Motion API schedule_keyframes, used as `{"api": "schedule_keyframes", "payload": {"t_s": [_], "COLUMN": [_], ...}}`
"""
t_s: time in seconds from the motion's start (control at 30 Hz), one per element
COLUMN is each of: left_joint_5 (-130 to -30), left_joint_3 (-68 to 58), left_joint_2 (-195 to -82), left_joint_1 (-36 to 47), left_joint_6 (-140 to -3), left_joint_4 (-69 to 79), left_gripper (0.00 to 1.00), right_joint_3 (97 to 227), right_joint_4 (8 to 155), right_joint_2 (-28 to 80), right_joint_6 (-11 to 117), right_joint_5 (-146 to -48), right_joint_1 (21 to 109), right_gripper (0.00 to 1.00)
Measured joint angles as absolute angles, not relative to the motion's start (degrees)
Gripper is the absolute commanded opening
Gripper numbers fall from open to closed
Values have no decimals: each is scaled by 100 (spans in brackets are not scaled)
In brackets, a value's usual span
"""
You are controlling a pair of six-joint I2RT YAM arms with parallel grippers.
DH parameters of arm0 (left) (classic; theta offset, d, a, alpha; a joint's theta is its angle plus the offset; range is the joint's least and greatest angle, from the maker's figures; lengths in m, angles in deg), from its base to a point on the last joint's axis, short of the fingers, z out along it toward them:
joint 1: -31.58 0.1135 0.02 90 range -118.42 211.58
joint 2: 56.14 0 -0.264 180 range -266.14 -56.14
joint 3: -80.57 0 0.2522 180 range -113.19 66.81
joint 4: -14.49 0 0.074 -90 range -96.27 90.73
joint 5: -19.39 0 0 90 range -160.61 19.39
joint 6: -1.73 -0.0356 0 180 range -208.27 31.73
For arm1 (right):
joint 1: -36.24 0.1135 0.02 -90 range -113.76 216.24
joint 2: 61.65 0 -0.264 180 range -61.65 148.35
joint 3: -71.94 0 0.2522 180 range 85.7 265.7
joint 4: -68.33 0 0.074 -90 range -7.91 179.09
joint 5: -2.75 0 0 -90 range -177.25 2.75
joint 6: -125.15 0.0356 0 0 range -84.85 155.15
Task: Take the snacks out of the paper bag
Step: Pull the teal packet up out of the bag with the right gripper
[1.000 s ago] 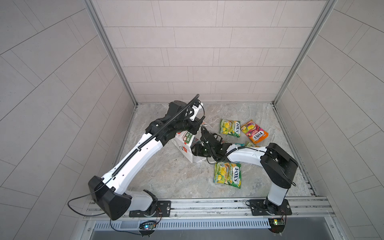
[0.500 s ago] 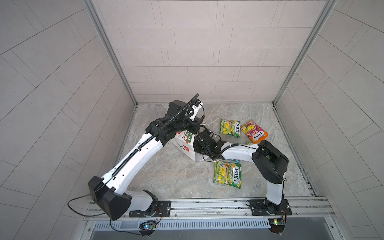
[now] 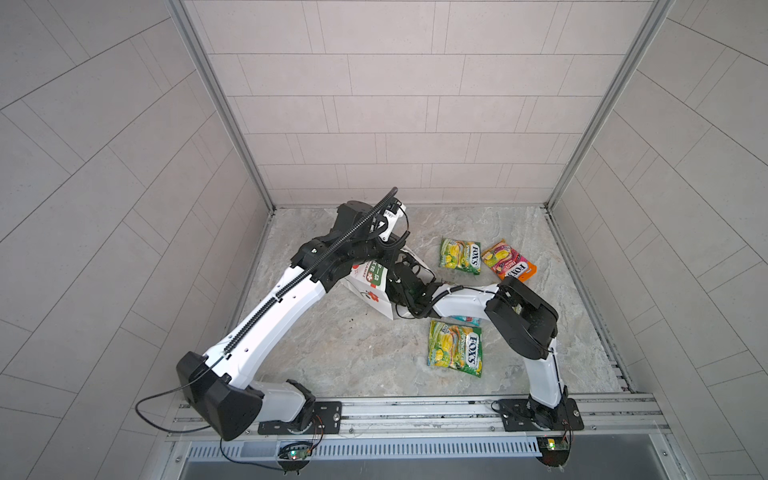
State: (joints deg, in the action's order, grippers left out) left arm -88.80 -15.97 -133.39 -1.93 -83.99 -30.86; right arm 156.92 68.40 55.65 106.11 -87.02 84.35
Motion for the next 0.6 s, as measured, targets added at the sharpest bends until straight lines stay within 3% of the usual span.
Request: {"api": "schedule_keyframes", "payload": {"t_s": [0.2,0.6], "left_joint_5": [-8867,-8399], "left_joint_3": [-1578,-1556], "left_joint_2": [-13335,-13189], "left_joint_1": [-196,-196], "left_joint_6": [-8402,-8399], "left_joint_4": [-3082,-3036], "left_gripper": [0,0], "right_joint_3": [15834,15445], "right_joint_4": [6477,6768], "right_joint_2": [5790,4883], "right_joint_6": [10539,9798], "right_joint_5": [-8877,-8965], "right_joint_1": [8368,8354], "right_gripper": [0,0]}}
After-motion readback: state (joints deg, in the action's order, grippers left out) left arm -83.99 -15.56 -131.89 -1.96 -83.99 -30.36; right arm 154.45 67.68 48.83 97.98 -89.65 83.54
